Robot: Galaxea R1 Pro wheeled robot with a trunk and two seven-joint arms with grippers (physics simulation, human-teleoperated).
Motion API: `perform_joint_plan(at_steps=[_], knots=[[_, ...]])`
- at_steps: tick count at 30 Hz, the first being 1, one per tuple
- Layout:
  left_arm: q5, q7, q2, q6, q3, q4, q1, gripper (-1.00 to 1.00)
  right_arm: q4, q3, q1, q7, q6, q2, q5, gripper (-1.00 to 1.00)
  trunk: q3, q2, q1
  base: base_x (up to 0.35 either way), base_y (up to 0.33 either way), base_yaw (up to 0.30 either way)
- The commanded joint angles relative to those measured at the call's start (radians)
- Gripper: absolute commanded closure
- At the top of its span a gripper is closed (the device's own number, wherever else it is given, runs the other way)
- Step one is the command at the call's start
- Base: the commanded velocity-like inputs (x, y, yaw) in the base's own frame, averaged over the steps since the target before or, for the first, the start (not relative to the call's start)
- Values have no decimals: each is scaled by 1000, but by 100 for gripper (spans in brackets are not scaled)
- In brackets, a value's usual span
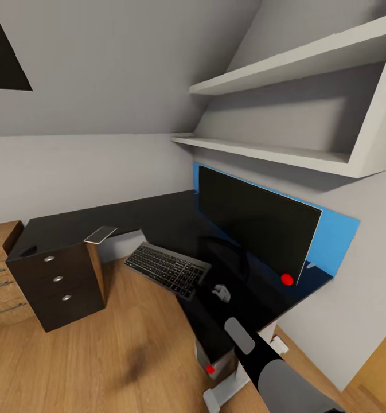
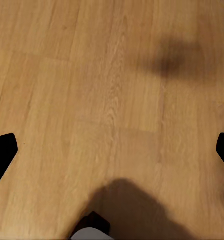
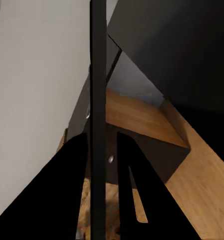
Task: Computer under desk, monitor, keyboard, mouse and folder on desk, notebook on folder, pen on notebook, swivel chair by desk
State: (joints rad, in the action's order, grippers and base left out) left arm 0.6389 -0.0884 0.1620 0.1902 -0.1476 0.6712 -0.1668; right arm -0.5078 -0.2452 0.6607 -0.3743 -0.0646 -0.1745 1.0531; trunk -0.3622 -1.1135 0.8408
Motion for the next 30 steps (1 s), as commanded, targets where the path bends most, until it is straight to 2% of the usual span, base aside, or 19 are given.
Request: perform_joint_plan(at_steps=[1, 3, 9, 14, 16, 22, 30], knots=[[10, -7, -1, 1, -1, 1, 0, -100, 1, -2, 1, -4, -4, 0, 20, 100, -1, -1, 0, -5, 27, 0], [6, -7, -5, 4, 1, 1, 0, -100, 17, -4, 1, -2, 31, 0, 60, 100, -1, -1, 0, -1, 8, 0], [3, -7, -7, 4, 2, 0, 0, -100, 64, -8, 0, -2, 168, 0, 73, 100, -1, -1, 0, 0, 2, 0], [2, -7, -7, 5, 3, -1, 0, -100, 77, -8, 0, -1, 220, 0, 77, 100, -1, -1, 0, 0, 0, 0], [1, -7, -8, 5, 3, -1, 0, -100, 79, -8, 0, -1, 242, 0, 96, 100, -1, -1, 0, 0, 0, 0], [1, -7, -10, 5, 3, -2, 0, -100, 84, -8, 0, -3, 268, 0, 207, 100, -1, -1, 0, 0, 0, 0], [1, -7, -10, 5, 3, -2, 0, -100, 84, -8, 0, -7, 267, 0, 245, 100, -1, -1, 0, 0, 0, 0]])
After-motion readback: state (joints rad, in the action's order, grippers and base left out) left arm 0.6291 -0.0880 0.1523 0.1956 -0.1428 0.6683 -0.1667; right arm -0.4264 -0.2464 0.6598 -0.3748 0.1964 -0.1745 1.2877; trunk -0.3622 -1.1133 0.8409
